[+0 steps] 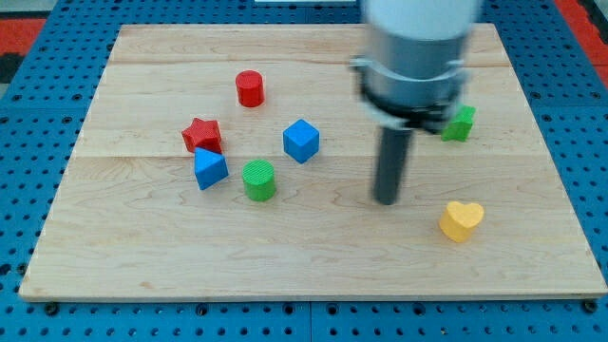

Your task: Slide the yellow heart towards the green circle

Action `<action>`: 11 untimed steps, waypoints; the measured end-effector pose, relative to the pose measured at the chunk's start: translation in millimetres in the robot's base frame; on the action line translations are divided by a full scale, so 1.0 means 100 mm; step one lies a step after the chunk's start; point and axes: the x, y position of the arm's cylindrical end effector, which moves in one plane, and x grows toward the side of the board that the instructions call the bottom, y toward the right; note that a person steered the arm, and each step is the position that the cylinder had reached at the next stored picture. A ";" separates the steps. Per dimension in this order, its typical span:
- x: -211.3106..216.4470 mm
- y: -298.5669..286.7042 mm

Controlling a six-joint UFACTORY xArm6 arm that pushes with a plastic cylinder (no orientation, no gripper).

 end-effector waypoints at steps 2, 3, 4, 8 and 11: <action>0.72 0.82; 0.46 -0.02; 0.09 -0.12; 0.22 -0.73; 0.74 -1.14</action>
